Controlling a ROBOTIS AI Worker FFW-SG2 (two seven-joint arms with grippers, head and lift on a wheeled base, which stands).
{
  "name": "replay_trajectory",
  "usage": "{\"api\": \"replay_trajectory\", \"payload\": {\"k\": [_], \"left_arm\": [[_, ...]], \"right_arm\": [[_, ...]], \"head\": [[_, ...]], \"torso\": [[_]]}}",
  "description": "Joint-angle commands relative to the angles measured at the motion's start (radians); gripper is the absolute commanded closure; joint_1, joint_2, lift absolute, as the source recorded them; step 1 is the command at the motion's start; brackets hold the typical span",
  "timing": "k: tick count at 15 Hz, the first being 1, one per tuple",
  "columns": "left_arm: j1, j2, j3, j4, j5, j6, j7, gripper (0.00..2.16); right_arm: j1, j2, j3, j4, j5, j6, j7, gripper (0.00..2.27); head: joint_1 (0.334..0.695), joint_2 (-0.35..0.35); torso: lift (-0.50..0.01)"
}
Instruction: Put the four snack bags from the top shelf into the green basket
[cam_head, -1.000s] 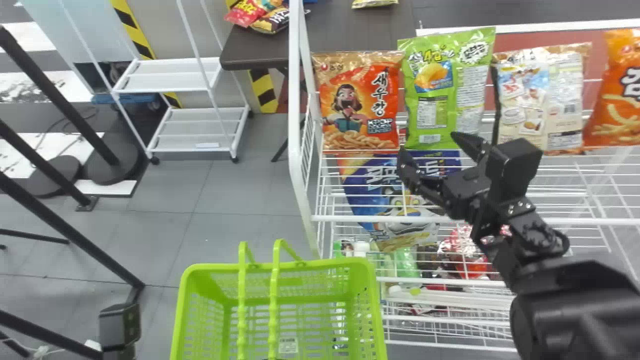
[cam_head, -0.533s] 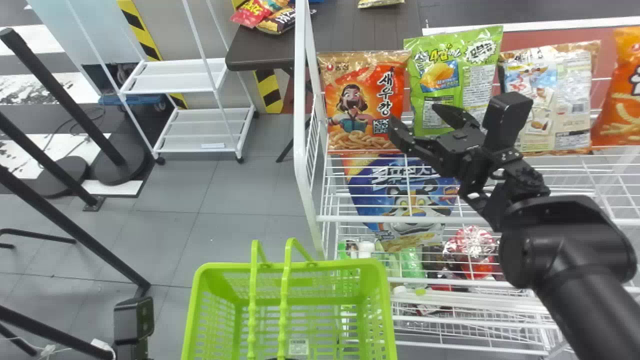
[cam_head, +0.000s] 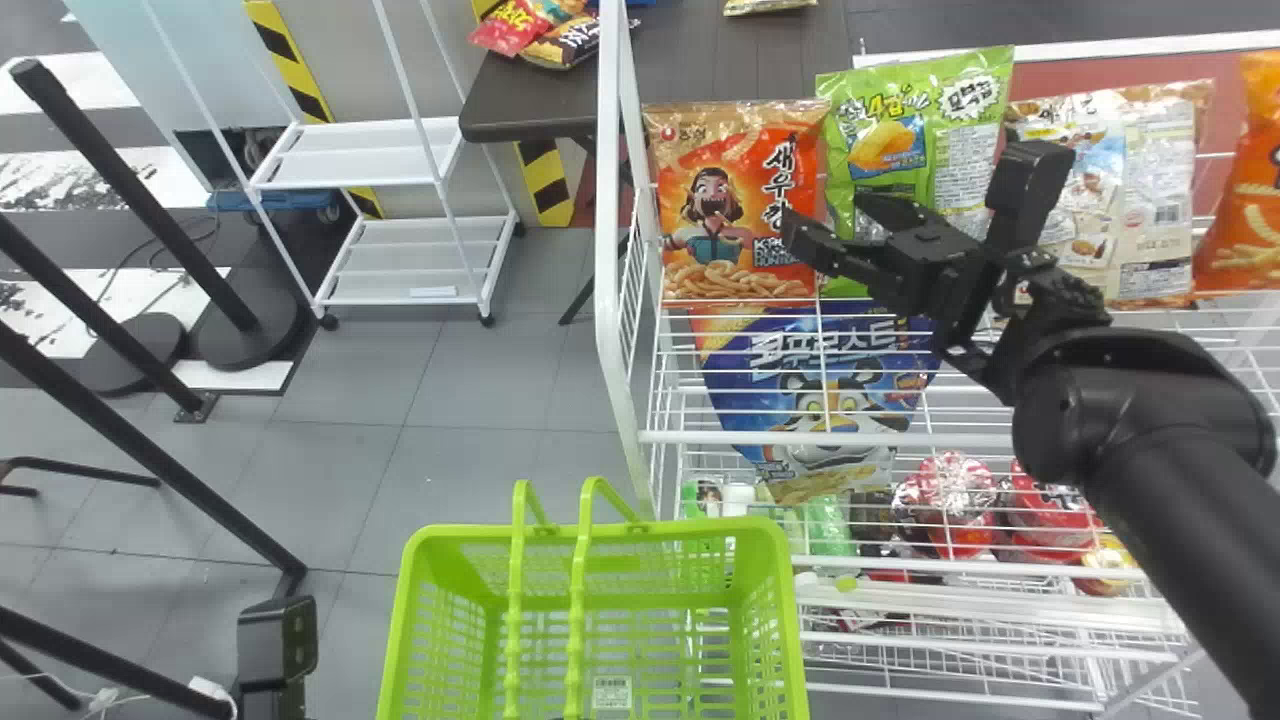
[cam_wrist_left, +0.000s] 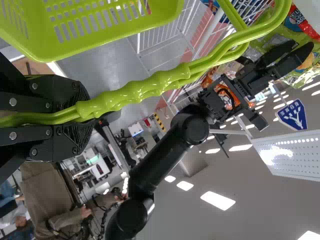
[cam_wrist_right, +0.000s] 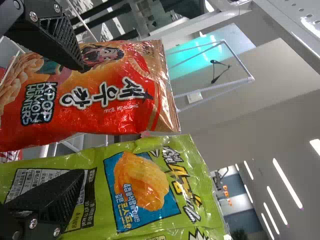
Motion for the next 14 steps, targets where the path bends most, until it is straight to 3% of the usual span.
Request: {"api": "replay_trajectory", "payload": {"k": [1, 4, 8, 9, 11, 12, 14], "left_arm": [[0.001, -0.002, 0.000, -0.001, 0.000, 0.000, -0.010, 2.15], [0.003, -0.004, -0.002, -0.002, 0.000, 0.000, -0.010, 2.15], [0.004, -0.004, -0.003, -0.004, 0.000, 0.000, -0.010, 2.15], [0.004, -0.004, -0.003, -0.004, 0.000, 0.000, -0.010, 2.15], [0.004, -0.004, -0.003, -0.006, 0.000, 0.000, -0.010, 2.15], [0.004, -0.004, -0.003, -0.004, 0.000, 0.000, -0.010, 2.15], [0.004, -0.004, -0.002, -0.002, 0.000, 0.000, -0.010, 2.15]], "right_arm": [[-0.055, 0.006, 0.008, 0.064, 0.001, 0.015, 0.029, 0.08], [-0.099, 0.006, 0.051, 0.101, 0.014, 0.031, 0.077, 0.17], [-0.165, 0.006, 0.070, 0.166, 0.031, 0.107, 0.123, 0.60], [-0.168, 0.006, 0.068, 0.166, 0.039, 0.114, 0.141, 0.89], [-0.170, 0.006, 0.054, 0.164, 0.034, 0.169, 0.116, 1.99], [-0.170, 0.006, 0.044, 0.164, 0.034, 0.175, 0.115, 2.17], [-0.150, 0.006, -0.005, 0.149, 0.037, 0.172, 0.123, 2.25]], "head": [[0.695, 0.180], [0.695, 0.188], [0.695, 0.209], [0.695, 0.210], [0.695, 0.215], [0.695, 0.213], [0.695, 0.203]], "torso": [[0.000], [0.000], [0.000], [0.000], [0.000], [0.000], [0.000]]}}
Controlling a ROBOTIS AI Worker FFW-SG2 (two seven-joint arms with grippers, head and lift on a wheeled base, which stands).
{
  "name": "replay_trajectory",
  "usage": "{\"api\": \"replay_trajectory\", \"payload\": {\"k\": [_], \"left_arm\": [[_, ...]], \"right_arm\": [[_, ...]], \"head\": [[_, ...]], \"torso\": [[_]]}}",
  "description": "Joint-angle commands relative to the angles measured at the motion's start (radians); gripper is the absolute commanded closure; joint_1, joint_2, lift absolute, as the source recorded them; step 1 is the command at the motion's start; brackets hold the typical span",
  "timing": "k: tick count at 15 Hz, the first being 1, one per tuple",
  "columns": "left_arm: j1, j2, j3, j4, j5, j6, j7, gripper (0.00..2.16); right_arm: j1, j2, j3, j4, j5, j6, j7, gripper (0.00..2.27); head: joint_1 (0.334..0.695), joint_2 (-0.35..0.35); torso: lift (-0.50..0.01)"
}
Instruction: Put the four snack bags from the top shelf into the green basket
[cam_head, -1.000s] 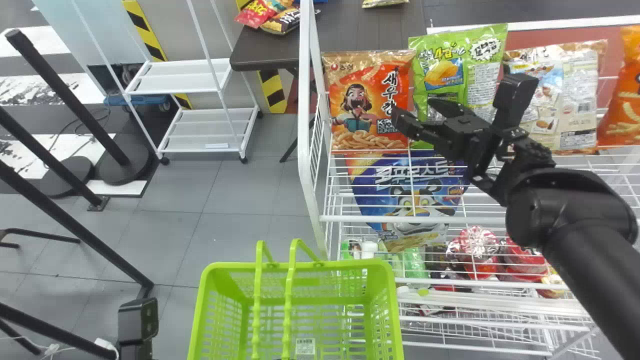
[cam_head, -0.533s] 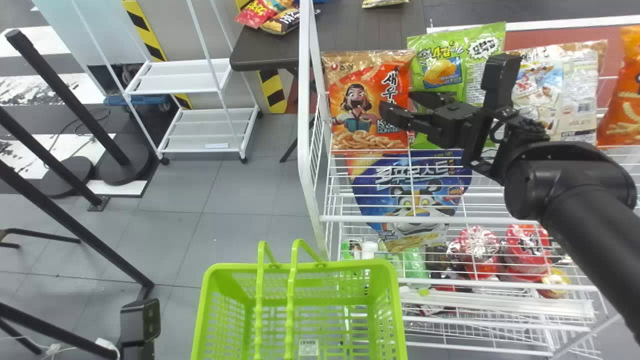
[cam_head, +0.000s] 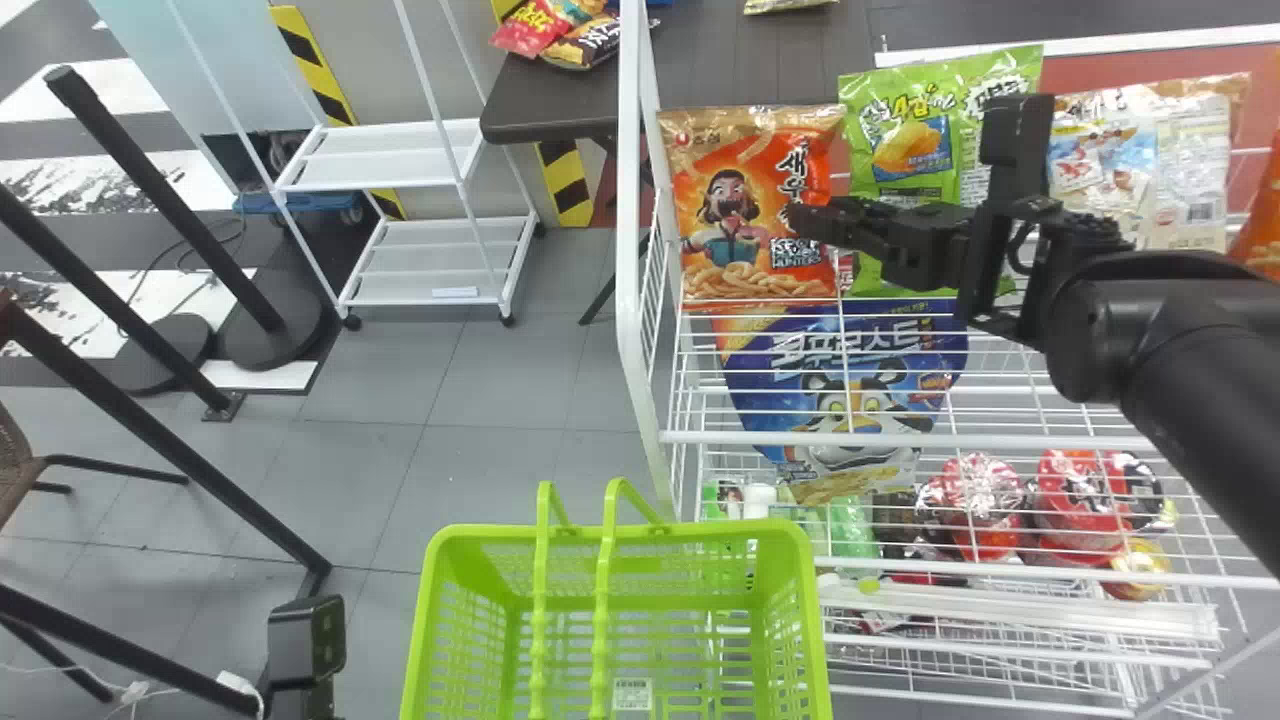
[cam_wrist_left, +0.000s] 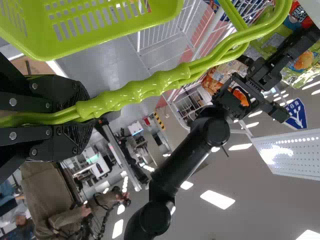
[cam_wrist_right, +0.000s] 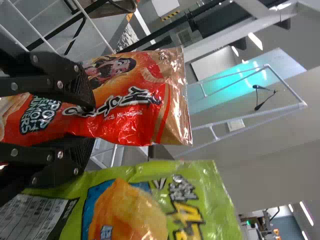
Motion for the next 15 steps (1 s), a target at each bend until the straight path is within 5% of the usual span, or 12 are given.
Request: {"api": "replay_trajectory", "payload": {"k": [1, 7, 10, 15], "left_arm": [[0.002, 0.002, 0.004, 0.001, 0.000, 0.000, -0.010, 2.15], [0.002, 0.003, 0.021, 0.003, 0.006, 0.000, -0.010, 2.15], [-0.006, 0.005, 0.024, 0.001, 0.006, 0.000, -0.010, 2.15], [-0.032, 0.006, 0.023, 0.004, 0.005, 0.009, -0.010, 2.15]], "right_arm": [[0.037, 0.005, -0.043, -0.059, 0.002, 0.017, 0.007, 2.25], [0.330, 0.005, -0.111, -0.621, 0.002, 0.280, -0.037, 2.24], [0.528, 0.005, -0.173, -0.978, 0.014, 0.385, -0.126, 2.25], [0.838, -0.018, -0.379, -1.432, 0.017, 0.741, -0.180, 2.25]], "head": [[0.695, 0.198], [0.695, 0.227], [0.695, 0.237], [0.695, 0.162]], "torso": [[0.000], [0.000], [0.000], [0.000]]}}
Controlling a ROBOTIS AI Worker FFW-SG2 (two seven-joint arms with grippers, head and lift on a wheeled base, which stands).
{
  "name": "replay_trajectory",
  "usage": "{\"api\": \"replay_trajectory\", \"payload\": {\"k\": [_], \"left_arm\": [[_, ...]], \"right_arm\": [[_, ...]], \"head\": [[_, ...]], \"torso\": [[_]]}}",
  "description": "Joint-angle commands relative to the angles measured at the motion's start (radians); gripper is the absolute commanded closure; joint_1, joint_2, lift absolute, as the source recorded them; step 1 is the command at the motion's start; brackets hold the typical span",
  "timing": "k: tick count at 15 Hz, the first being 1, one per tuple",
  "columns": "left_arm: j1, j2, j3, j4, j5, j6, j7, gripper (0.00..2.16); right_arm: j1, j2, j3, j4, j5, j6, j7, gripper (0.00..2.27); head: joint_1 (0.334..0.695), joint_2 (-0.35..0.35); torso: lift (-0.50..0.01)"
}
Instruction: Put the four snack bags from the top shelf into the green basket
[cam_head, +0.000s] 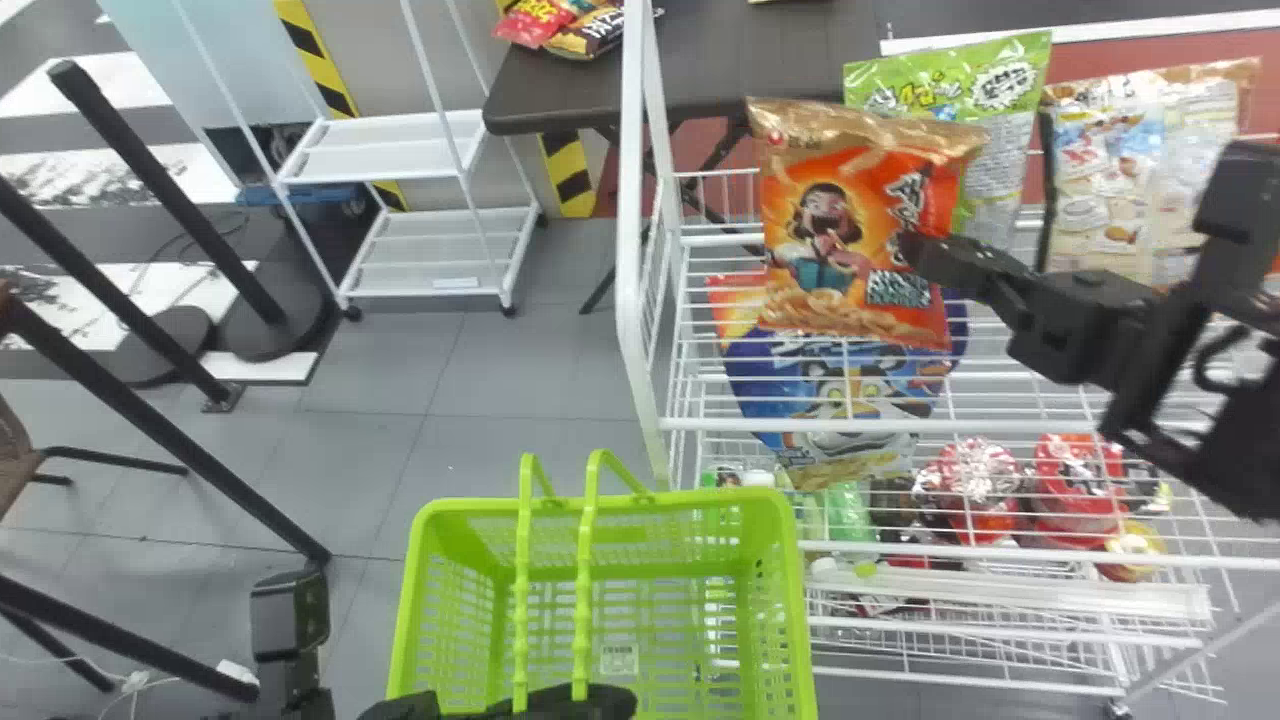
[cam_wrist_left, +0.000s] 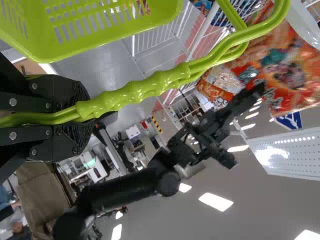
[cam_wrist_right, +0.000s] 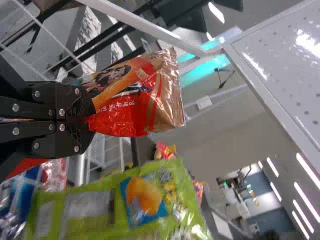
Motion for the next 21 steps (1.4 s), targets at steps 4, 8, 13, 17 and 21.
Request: {"api": "replay_trajectory", "payload": {"k": [4, 8, 13, 17, 21], "left_arm": [[-0.046, -0.002, -0.010, 0.009, -0.014, 0.042, -0.010, 2.15], [-0.046, -0.011, -0.017, 0.011, -0.027, 0.051, -0.010, 2.15], [-0.040, -0.014, -0.027, 0.002, -0.027, 0.054, -0.010, 2.15], [-0.037, -0.014, -0.026, -0.001, -0.026, 0.061, -0.010, 2.15], [-0.035, -0.014, -0.026, -0.001, -0.026, 0.061, -0.010, 2.15]], "right_arm": [[0.323, 0.001, -0.146, -0.328, -0.112, 0.284, 0.031, 2.25], [0.386, 0.009, -0.099, -0.362, -0.198, 0.401, 0.068, 2.25], [0.343, 0.010, 0.124, -0.271, -0.127, 0.431, 0.032, 2.25], [0.297, 0.006, 0.320, -0.149, 0.060, 0.367, 0.006, 1.74], [0.303, -0.011, 0.409, -0.155, 0.232, 0.336, -0.024, 0.00]], "head": [[0.695, 0.079], [0.695, 0.127], [0.695, 0.295], [0.695, 0.350], [0.695, 0.350]], "torso": [[0.000], [0.000], [0.000], [0.000], [0.000]]}}
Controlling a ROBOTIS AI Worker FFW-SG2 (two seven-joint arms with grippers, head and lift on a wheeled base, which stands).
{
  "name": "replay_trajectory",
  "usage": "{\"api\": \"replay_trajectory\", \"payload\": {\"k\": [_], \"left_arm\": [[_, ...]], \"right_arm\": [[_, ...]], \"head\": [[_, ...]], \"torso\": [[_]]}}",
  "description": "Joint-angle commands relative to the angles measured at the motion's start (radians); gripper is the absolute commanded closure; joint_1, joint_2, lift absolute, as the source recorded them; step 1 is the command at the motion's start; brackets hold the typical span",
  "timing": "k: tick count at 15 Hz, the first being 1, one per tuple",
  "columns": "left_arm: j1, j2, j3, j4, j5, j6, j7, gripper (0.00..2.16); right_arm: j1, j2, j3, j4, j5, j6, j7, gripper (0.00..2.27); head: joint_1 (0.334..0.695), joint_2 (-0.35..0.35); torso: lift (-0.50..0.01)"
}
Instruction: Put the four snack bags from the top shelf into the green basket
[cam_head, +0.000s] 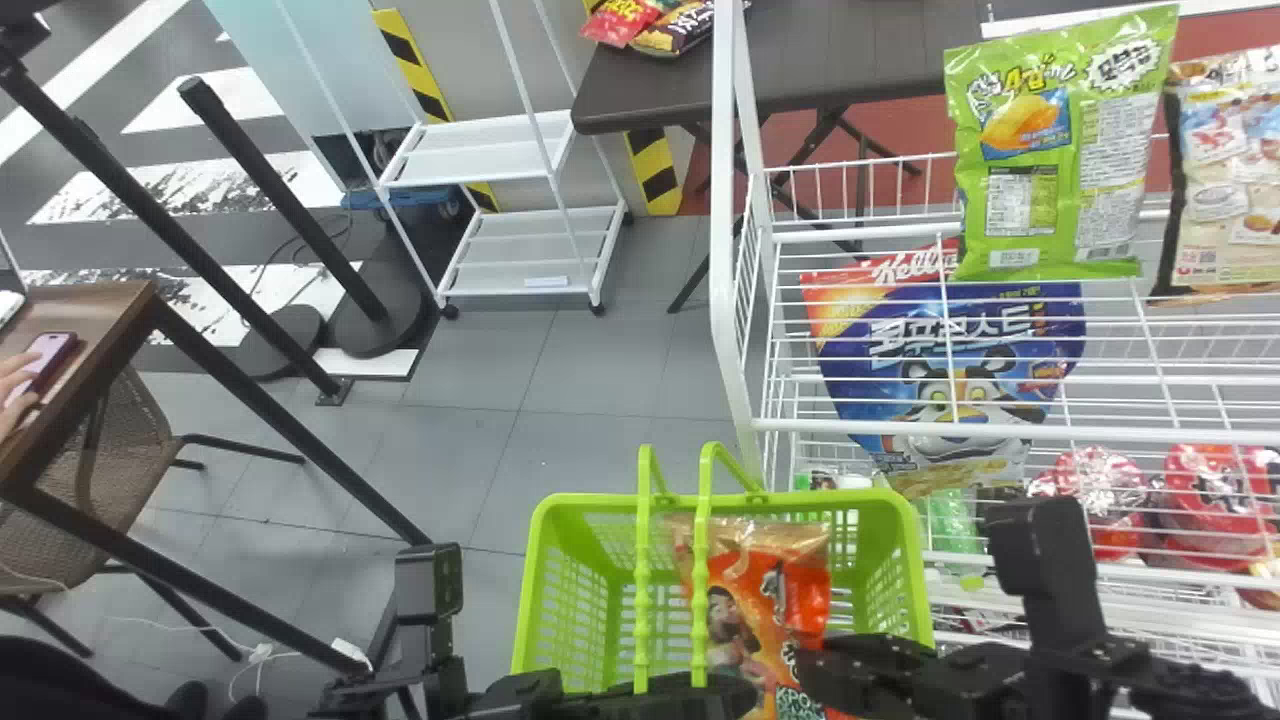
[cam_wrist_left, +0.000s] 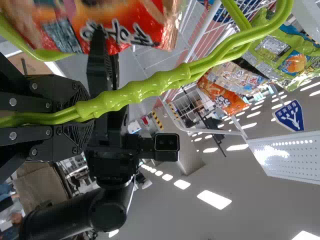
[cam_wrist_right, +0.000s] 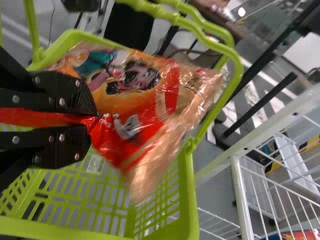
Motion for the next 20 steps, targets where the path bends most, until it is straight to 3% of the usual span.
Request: {"api": "replay_trajectory", "payload": {"k": [1, 4, 7, 8, 10, 14, 17, 20], "left_arm": [[0.002, 0.000, 0.002, 0.000, 0.002, 0.000, -0.010, 2.15], [0.003, 0.002, 0.005, 0.001, 0.003, 0.000, -0.010, 2.15], [0.006, 0.003, 0.003, 0.000, 0.005, 0.000, -0.010, 2.15], [0.006, 0.005, 0.000, 0.000, 0.005, 0.000, -0.010, 2.15], [0.011, 0.005, -0.001, -0.005, 0.005, 0.000, -0.010, 2.15], [0.011, 0.011, -0.003, -0.008, 0.009, 0.000, -0.010, 2.15], [0.019, 0.011, 0.002, -0.008, 0.012, 0.000, -0.010, 2.15], [0.025, 0.012, 0.011, -0.006, 0.020, -0.003, -0.010, 2.15]], "right_arm": [[0.013, -0.014, 0.009, -0.028, 0.025, -0.001, 0.000, 0.03], [0.071, -0.021, -0.065, -0.146, 0.023, -0.020, 0.000, 0.06], [0.073, -0.016, -0.242, -0.191, -0.054, -0.192, -0.007, 0.06], [0.034, -0.011, -0.292, -0.188, -0.055, -0.238, -0.031, 0.06], [-0.062, -0.013, -0.346, -0.133, -0.041, -0.274, -0.067, 0.06], [-0.306, -0.013, -0.361, 0.156, -0.004, -0.440, -0.123, 0.06], [-0.507, -0.011, -0.303, 0.461, 0.042, -0.615, -0.153, 0.06], [-0.656, -0.002, -0.240, 0.716, 0.077, -0.753, -0.176, 0.06]], "head": [[0.695, 0.350], [0.695, 0.350], [0.695, 0.350], [0.695, 0.332], [0.695, 0.212], [0.695, 0.058], [0.695, 0.025], [0.695, 0.036]], "torso": [[0.000], [0.000], [0.000], [0.000], [0.000], [0.000], [0.000], [0.000]]}}
